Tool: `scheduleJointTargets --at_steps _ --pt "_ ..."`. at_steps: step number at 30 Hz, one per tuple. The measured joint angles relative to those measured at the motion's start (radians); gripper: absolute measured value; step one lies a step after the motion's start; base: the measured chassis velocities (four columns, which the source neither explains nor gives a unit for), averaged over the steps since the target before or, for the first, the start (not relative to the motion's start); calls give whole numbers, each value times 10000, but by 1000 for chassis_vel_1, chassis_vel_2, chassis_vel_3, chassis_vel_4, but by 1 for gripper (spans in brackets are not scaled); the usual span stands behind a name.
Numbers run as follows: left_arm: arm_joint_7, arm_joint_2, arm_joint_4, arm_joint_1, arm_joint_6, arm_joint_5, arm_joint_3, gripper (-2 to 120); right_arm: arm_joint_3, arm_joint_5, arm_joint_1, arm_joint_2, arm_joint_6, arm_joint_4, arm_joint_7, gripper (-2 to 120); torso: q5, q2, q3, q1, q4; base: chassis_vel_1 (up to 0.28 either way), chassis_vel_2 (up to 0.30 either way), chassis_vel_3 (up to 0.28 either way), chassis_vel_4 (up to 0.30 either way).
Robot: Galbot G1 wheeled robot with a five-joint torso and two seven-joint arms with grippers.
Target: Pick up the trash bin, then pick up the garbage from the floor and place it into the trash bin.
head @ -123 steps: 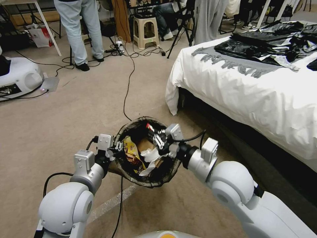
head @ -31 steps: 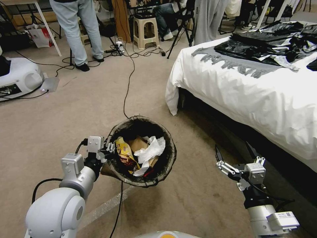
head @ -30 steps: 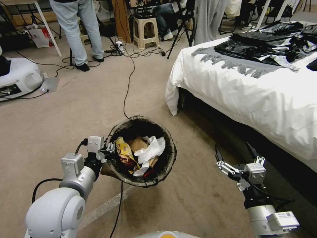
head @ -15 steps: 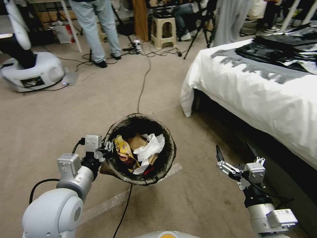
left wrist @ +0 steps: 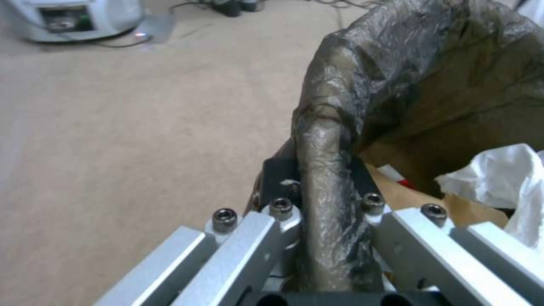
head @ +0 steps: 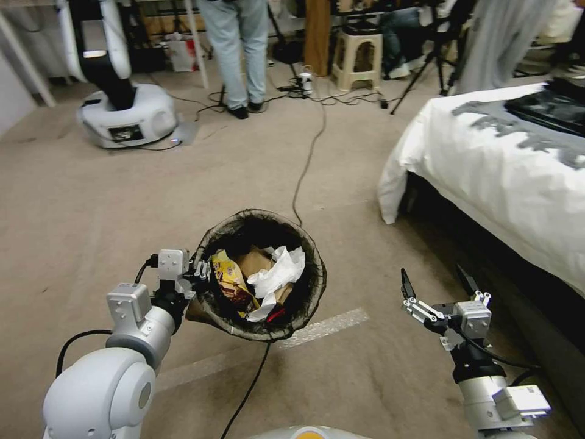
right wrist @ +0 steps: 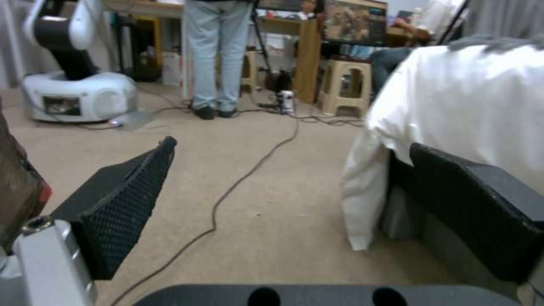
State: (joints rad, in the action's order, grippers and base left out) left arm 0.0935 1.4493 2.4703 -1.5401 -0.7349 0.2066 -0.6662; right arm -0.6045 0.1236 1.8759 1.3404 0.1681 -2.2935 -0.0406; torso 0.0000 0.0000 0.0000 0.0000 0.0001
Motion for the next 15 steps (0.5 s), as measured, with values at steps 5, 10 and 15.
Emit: scheduleJointTargets --at_steps 5,10,15 --pt "-1 -2 0 23 -4 -1 12 3 -15 27 -24 2 -18 33 6 100 -1 0 0 0 0 111 96 94 104" --pt "-2 0 0 23 -5 -7 18 3 -41 52 -23 26 -18 72 8 100 0 0 0 0 -1 94 93 90 98" --pt "-1 -2 -2 28 -5 -8 18 3 -43 60 -21 37 -19 72 9 100 0 0 0 0 -2 94 94 86 94"
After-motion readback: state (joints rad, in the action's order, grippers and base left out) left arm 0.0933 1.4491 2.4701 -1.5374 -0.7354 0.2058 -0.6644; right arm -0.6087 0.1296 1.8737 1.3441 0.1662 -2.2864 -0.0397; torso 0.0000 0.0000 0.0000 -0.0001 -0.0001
